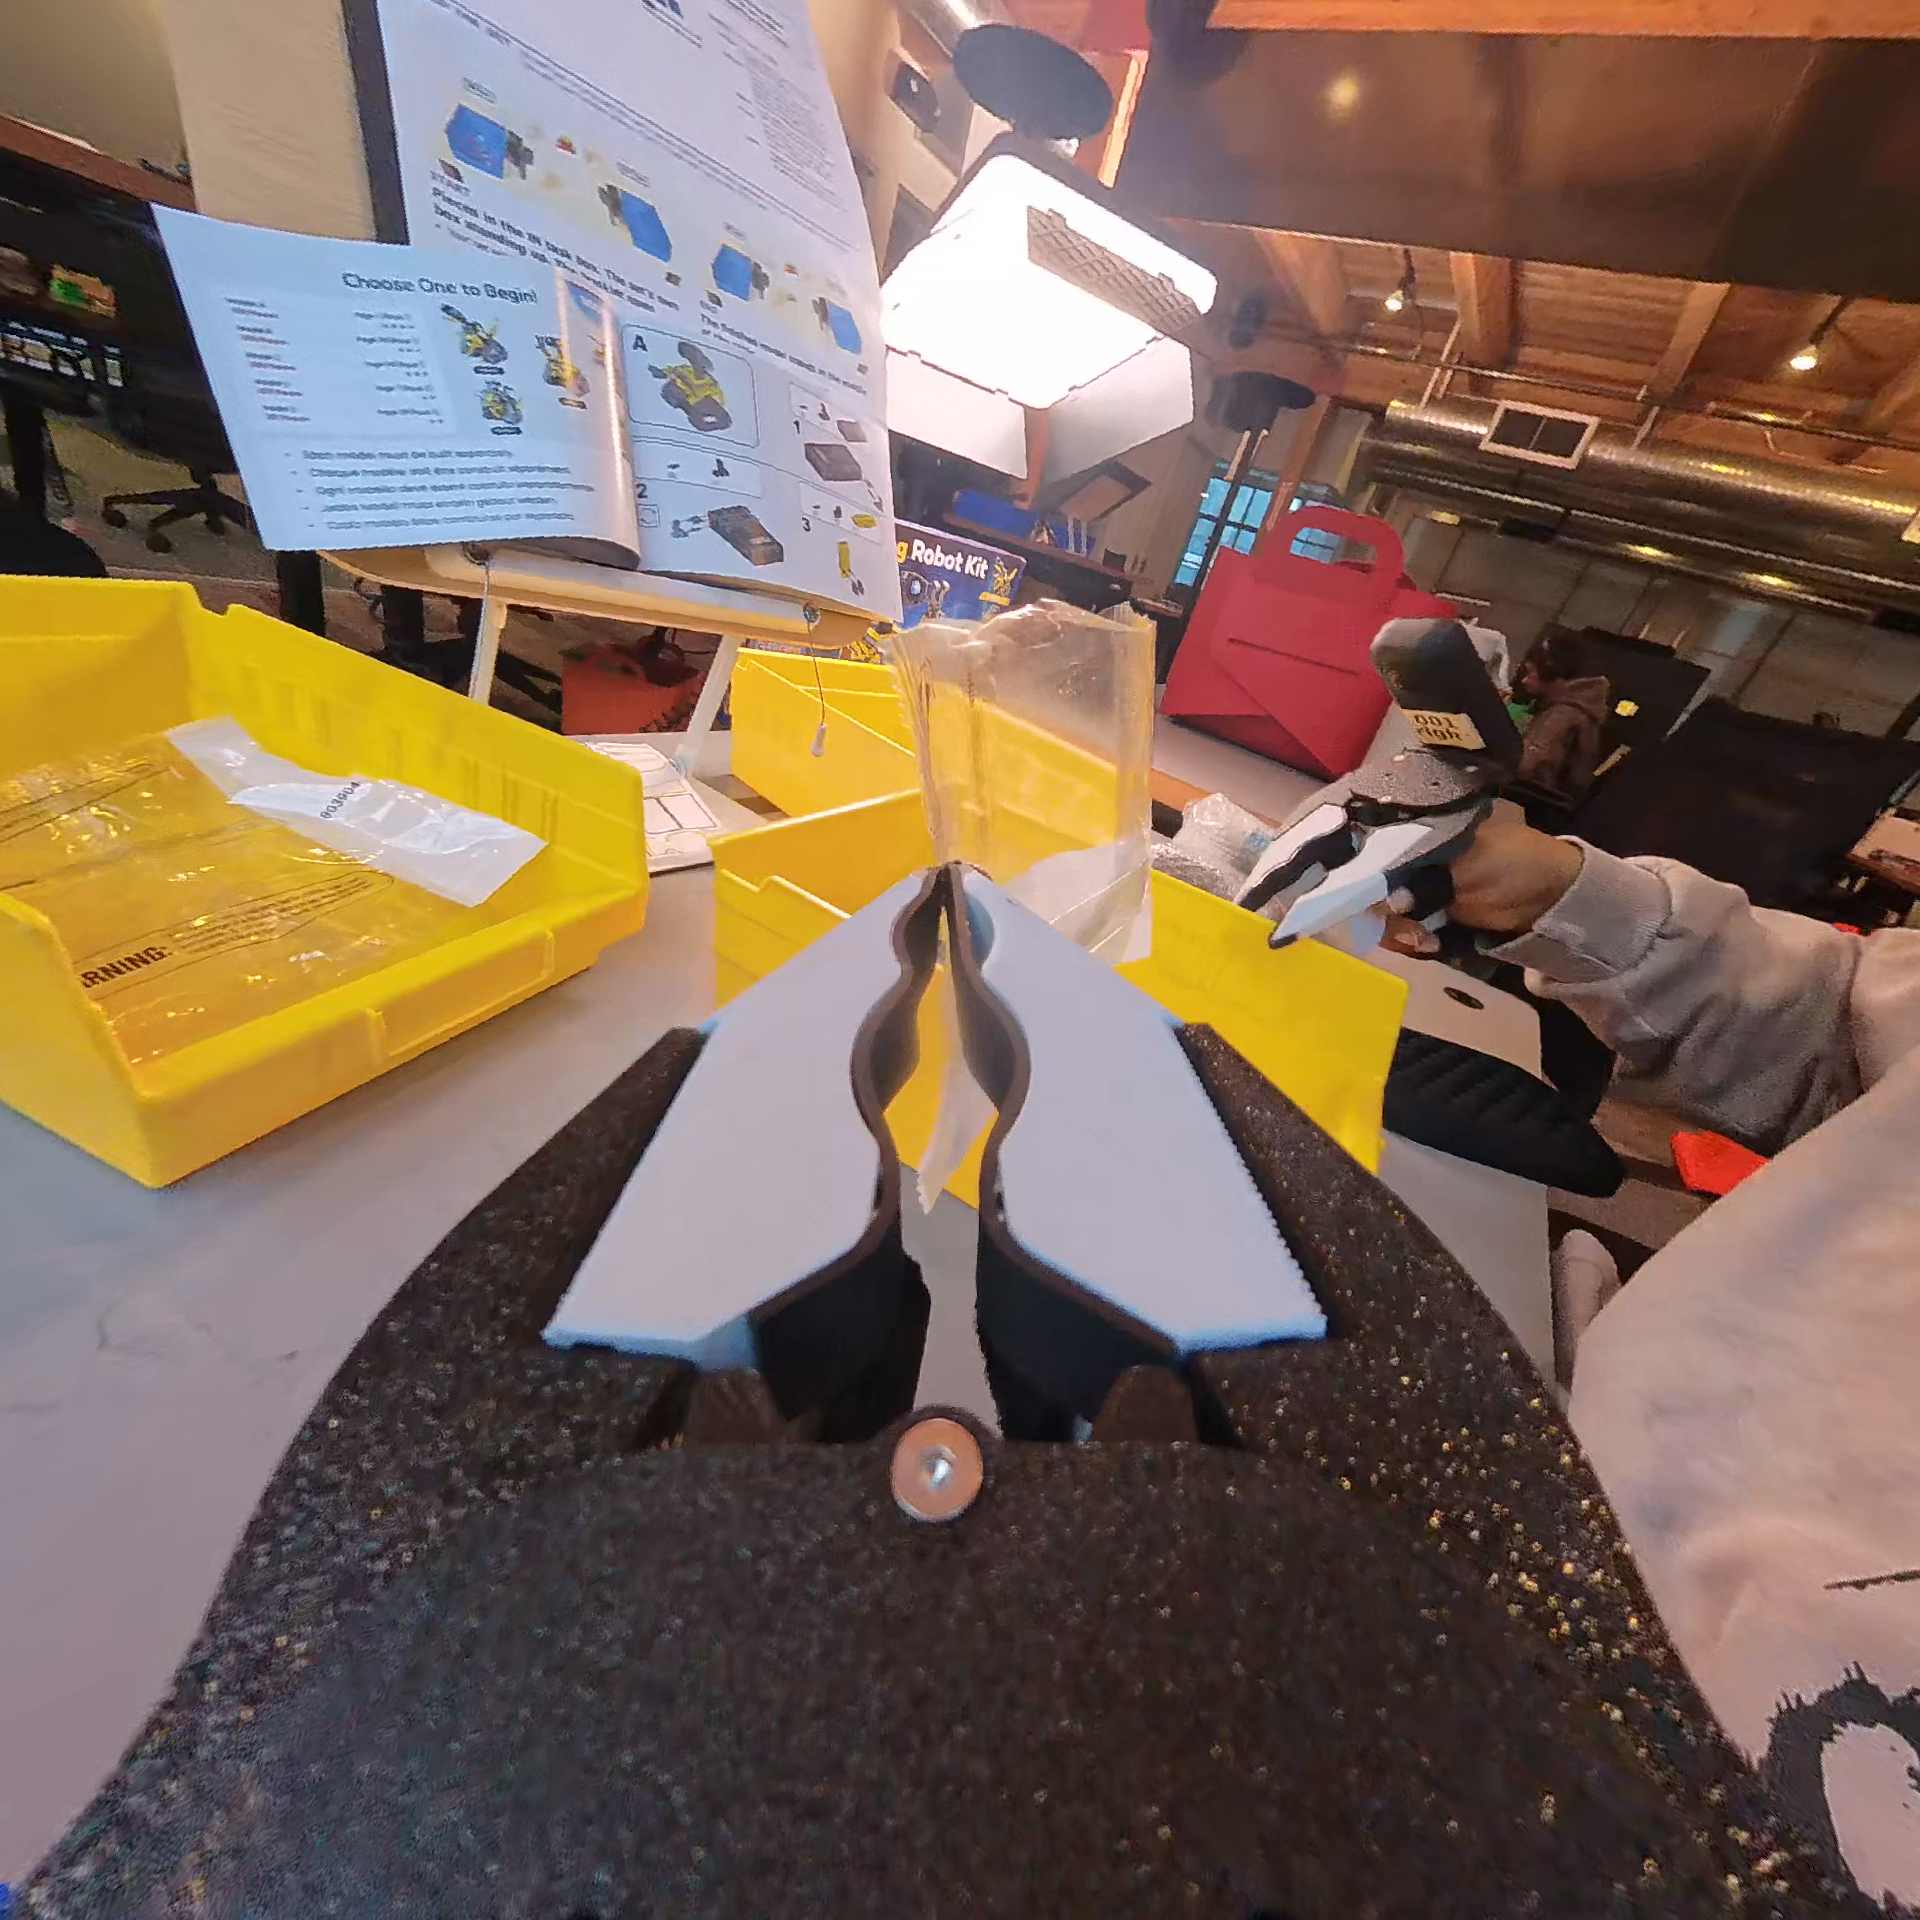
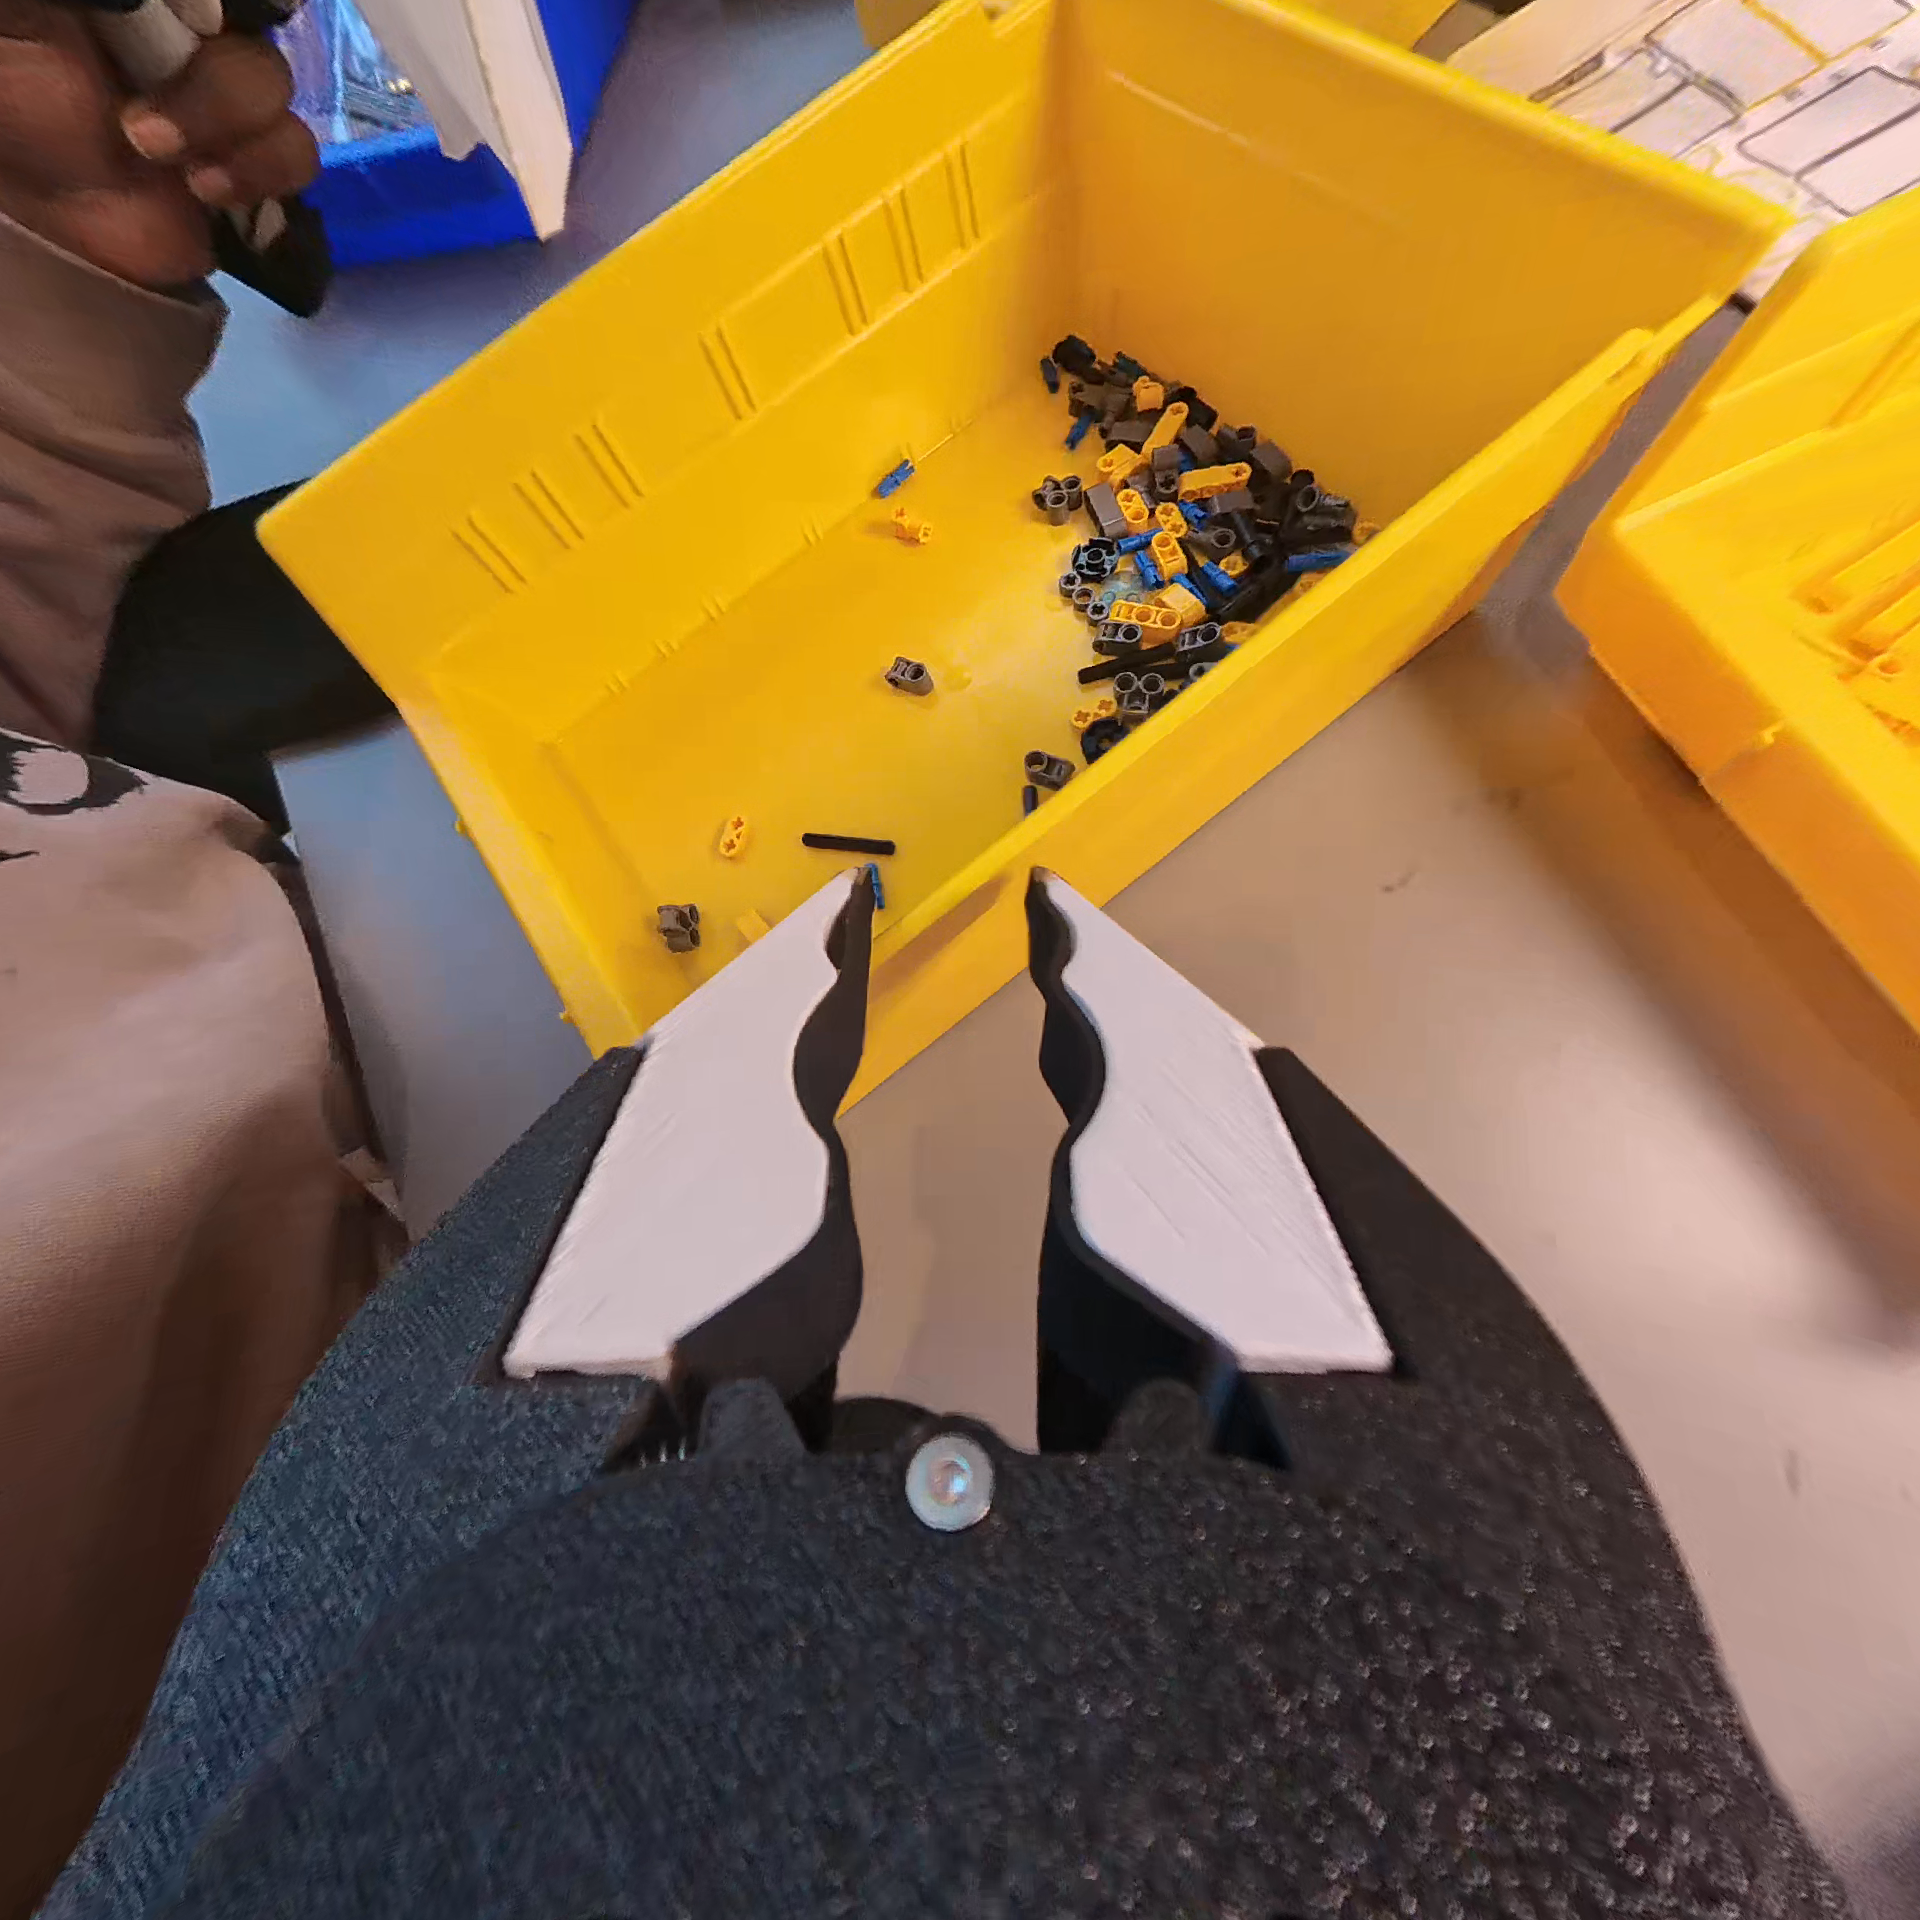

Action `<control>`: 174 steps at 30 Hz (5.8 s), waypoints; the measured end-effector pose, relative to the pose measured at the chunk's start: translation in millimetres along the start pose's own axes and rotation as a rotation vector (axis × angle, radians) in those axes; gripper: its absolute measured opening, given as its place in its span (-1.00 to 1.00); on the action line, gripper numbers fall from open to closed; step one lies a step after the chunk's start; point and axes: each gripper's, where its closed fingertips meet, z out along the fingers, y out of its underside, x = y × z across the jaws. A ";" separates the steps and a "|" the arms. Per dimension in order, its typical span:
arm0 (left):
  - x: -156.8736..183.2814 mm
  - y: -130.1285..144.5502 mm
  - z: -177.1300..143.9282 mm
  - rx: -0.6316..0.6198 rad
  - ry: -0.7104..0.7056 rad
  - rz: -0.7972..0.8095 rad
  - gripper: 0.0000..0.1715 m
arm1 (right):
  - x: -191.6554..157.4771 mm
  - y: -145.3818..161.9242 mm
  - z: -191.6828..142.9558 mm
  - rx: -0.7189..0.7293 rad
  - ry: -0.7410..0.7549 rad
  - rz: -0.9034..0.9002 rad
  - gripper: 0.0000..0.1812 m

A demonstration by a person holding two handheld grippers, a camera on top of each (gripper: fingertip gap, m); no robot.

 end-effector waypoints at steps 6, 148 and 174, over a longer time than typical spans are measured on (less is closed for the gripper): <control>4.7 -3.4 0.7 0.008 0.002 0.030 -1.00 | 6.2 -5.7 17.1 -0.090 -0.017 0.069 -0.27; 101.8 123.5 143.4 -0.227 0.279 0.181 -1.00 | 104.2 -260.5 3.0 -0.046 0.220 0.019 -0.96; 73.6 125.8 154.4 -0.271 0.014 0.465 -1.00 | 101.4 -252.9 -19.2 0.159 0.405 -0.074 -0.96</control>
